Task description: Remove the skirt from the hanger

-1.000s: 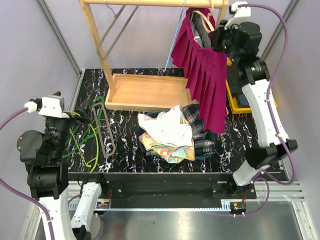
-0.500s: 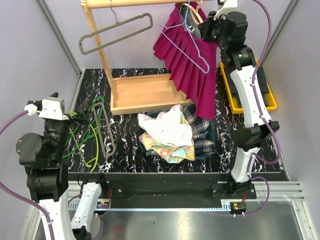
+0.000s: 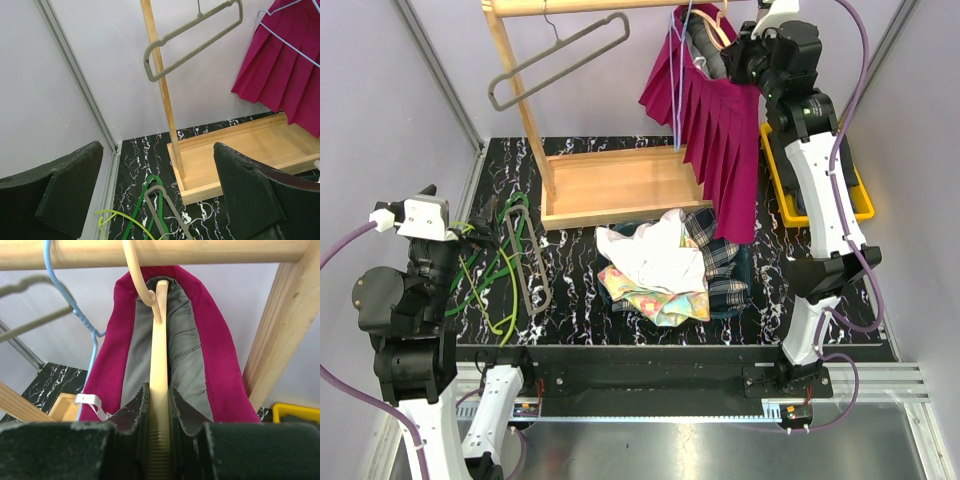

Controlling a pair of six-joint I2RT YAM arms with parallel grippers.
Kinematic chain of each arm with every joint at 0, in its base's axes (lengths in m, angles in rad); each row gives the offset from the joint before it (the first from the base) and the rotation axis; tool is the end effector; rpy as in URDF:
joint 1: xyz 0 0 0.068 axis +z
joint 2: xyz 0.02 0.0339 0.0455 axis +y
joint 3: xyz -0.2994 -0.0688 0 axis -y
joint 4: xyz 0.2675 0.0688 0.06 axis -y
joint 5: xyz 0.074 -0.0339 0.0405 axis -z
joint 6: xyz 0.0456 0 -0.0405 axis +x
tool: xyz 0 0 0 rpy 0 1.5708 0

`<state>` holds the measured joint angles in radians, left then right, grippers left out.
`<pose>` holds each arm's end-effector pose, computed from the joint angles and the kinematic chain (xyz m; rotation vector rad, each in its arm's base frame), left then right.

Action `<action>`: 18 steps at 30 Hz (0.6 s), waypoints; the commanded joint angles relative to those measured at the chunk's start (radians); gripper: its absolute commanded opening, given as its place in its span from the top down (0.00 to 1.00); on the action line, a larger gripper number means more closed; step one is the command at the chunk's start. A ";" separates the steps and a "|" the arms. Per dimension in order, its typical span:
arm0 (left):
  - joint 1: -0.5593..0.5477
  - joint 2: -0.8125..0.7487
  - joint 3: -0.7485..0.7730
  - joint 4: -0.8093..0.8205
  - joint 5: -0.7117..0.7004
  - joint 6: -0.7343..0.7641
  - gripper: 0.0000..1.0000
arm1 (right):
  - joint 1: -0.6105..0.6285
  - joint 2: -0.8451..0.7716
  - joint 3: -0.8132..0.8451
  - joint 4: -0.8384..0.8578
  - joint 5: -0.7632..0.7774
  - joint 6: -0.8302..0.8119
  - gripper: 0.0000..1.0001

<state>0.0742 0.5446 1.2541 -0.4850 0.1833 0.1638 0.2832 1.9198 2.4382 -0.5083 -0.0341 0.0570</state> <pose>0.0441 -0.0051 0.5149 0.2146 1.3334 0.0773 0.4264 0.1257 0.5807 -0.2038 1.5549 0.2945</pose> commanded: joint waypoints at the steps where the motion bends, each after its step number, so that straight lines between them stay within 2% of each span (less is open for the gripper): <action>1: 0.004 -0.006 0.013 0.006 -0.001 0.002 0.01 | -0.004 -0.105 0.108 0.165 0.025 -0.022 1.00; 8: 0.004 -0.011 0.013 0.002 -0.008 0.006 0.01 | -0.006 -0.093 0.151 0.208 -0.006 -0.016 1.00; 13: 0.004 -0.017 0.004 0.000 -0.010 0.005 0.01 | -0.006 -0.126 0.118 0.191 0.011 -0.039 1.00; 17: 0.004 -0.018 0.005 -0.001 -0.004 -0.001 0.01 | -0.006 -0.240 -0.078 0.175 0.028 -0.052 1.00; 18: 0.004 -0.018 0.010 -0.001 -0.002 -0.004 0.01 | -0.006 -0.310 -0.197 0.185 0.028 -0.052 1.00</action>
<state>0.0742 0.5358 1.2541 -0.5068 0.1829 0.1638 0.2806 1.8412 2.4092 -0.4881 -0.0174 0.0303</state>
